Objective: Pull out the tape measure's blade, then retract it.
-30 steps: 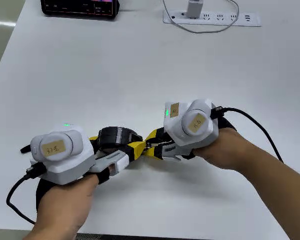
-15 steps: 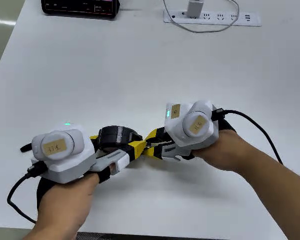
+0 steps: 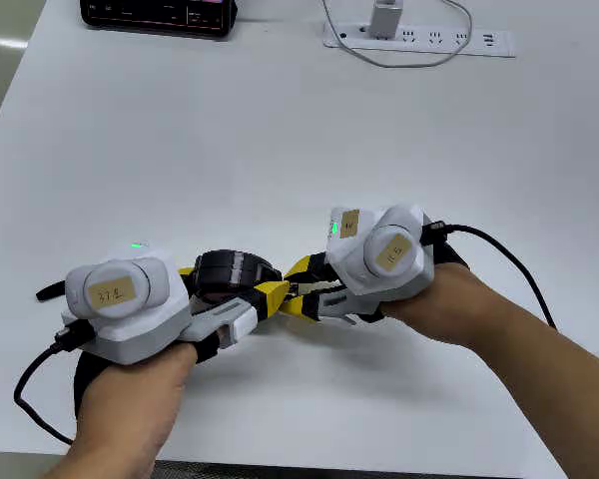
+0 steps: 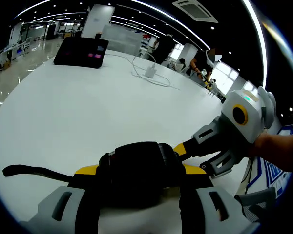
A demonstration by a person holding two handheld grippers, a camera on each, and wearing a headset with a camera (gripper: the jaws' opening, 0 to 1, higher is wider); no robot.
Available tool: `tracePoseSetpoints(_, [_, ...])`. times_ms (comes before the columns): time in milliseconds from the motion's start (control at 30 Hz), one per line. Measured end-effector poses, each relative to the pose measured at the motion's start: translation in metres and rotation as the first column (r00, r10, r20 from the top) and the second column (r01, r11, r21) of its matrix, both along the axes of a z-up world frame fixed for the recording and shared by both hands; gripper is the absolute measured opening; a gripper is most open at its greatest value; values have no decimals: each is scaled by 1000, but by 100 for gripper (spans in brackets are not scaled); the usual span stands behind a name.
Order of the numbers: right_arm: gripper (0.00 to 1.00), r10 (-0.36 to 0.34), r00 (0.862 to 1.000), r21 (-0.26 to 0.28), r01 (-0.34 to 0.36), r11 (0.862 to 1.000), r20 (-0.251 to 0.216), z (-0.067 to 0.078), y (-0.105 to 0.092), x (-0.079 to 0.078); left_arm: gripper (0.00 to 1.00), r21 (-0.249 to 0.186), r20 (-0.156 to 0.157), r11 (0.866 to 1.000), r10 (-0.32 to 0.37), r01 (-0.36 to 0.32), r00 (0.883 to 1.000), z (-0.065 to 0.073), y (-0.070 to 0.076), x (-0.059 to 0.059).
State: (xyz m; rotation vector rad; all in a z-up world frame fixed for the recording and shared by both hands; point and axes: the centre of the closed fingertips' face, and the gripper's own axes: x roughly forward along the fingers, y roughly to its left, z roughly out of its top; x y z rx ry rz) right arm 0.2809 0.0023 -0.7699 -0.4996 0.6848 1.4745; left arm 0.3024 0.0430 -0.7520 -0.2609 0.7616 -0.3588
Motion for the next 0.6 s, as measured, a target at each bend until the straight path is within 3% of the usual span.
tracePoseSetpoints(100, [21,-25,999,9,25,1000,-25,2,0,-1,61,18,13,1000,-21,21,1000,0,1,0])
tracePoseSetpoints(333, [24,-40,999,11,40,999,-27,6,-1,0,63,34,7,999,-31,31,999,3,5,-1])
tracePoseSetpoints(433, [28,-53,998,15,53,998,-25,9,-1,1,69,48,34,998,-44,42,998,7,6,1])
tracePoseSetpoints(567, [32,-62,998,10,62,998,-27,9,-2,0,71,62,43,996,-63,60,997,8,5,0])
tracePoseSetpoints(600, [32,-62,997,10,63,998,-45,10,-2,-3,71,62,52,995,-77,74,996,9,3,-1])
